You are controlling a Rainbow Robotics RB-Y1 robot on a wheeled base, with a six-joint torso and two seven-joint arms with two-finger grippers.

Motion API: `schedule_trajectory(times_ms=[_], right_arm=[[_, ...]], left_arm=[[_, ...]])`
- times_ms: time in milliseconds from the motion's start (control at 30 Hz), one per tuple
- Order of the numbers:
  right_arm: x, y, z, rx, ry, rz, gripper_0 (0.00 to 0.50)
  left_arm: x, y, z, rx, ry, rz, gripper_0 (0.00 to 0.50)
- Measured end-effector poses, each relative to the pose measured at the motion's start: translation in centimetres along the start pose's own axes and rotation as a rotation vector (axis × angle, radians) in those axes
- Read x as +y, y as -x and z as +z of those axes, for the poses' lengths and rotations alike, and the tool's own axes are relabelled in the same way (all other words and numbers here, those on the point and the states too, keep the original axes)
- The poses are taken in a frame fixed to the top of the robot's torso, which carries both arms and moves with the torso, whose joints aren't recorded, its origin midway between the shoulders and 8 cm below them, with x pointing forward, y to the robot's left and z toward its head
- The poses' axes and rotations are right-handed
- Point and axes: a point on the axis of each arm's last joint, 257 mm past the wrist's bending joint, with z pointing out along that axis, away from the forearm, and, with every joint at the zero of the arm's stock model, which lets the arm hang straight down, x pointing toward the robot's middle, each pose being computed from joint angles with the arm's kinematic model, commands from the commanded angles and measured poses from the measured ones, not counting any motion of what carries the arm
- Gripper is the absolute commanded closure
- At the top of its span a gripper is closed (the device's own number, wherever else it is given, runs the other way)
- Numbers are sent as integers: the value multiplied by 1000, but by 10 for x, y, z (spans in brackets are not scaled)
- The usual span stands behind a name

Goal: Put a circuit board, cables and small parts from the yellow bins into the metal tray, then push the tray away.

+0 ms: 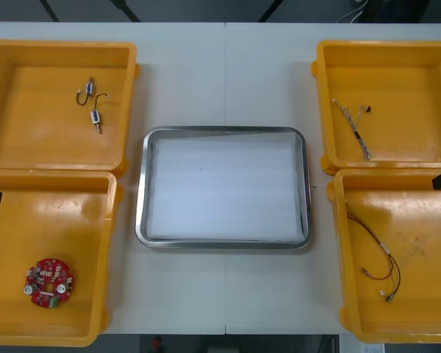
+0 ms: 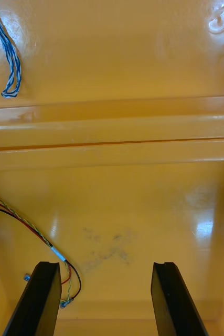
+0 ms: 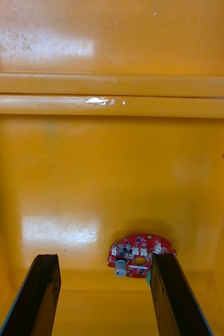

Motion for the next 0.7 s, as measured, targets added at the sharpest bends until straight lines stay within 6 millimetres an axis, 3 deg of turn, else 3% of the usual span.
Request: schedule_trajectory(times_ms=[700], right_arm=[[0, 0, 0, 0, 0, 0, 0]], left_arm=[[0, 0, 0, 0, 0, 0, 0]])
